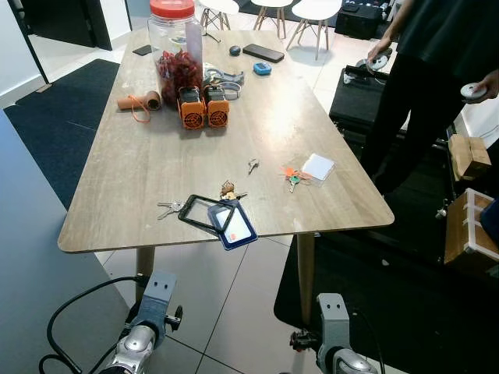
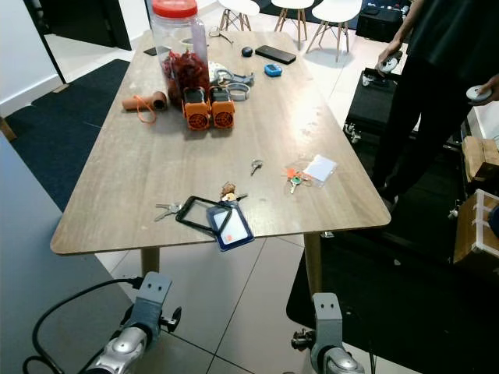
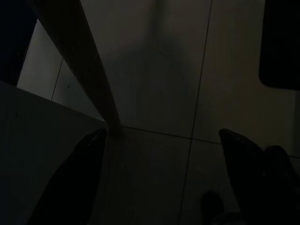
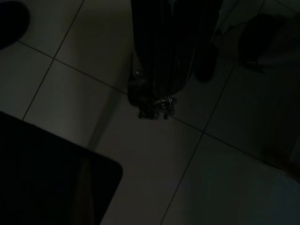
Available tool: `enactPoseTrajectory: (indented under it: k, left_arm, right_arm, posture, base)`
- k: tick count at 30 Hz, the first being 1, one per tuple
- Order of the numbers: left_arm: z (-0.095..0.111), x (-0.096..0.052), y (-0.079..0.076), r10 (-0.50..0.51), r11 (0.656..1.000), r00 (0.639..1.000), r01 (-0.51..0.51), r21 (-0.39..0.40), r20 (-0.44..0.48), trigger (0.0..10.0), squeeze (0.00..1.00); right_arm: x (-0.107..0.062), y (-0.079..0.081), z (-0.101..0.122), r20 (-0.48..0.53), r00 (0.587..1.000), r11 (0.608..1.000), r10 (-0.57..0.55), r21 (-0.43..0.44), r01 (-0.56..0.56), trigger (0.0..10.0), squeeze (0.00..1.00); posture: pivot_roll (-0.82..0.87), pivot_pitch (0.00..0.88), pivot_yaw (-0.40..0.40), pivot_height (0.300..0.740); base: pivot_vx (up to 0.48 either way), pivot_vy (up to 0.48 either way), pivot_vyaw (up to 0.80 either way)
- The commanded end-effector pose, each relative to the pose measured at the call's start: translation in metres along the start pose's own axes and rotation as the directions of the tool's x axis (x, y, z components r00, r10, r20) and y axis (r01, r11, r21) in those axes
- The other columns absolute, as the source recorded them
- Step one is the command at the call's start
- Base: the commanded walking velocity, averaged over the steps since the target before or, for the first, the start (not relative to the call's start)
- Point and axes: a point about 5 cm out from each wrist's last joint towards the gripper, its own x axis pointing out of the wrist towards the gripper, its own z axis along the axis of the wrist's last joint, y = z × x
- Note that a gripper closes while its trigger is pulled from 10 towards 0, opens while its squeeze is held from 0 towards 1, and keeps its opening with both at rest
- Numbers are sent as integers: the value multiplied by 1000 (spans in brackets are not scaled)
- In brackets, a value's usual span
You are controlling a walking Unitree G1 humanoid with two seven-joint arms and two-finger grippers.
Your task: Hang keys on a hook
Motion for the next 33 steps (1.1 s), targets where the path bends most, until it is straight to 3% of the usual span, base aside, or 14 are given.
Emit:
enactPoseTrajectory:
  k: [1,18,25,33]
  left_arm:
    - [-3,-1,-1,7,1000,1000,-7,-12,-4,10000,0]
    - [-4,-1,-7,15,996,1000,-16,-91,-15,10000,0]
    - [-3,-1,-7,16,996,1000,-17,-89,-14,10000,0]
    - [-1,0,-6,16,997,1000,-16,-71,-2,10000,0]
  right_arm:
    - [0,0,0,-3,1000,1000,1,8,-1,10000,0]
    - [-1,-8,1,-9,1000,1000,-7,1,7,10000,0]
    - [-1,-6,1,-11,1000,1000,-2,0,2,10000,0]
    - [-1,-7,0,-12,1000,1000,-3,5,4,10000,0]
  posture:
    - [88,20,-64,740]
    - [77,22,-87,740]
    - [80,21,-88,740]
    - [77,21,-81,740]
  base:
    - [0,0,0]
    - [0,0,0]
    - [0,396,0]
    - [0,0,0]
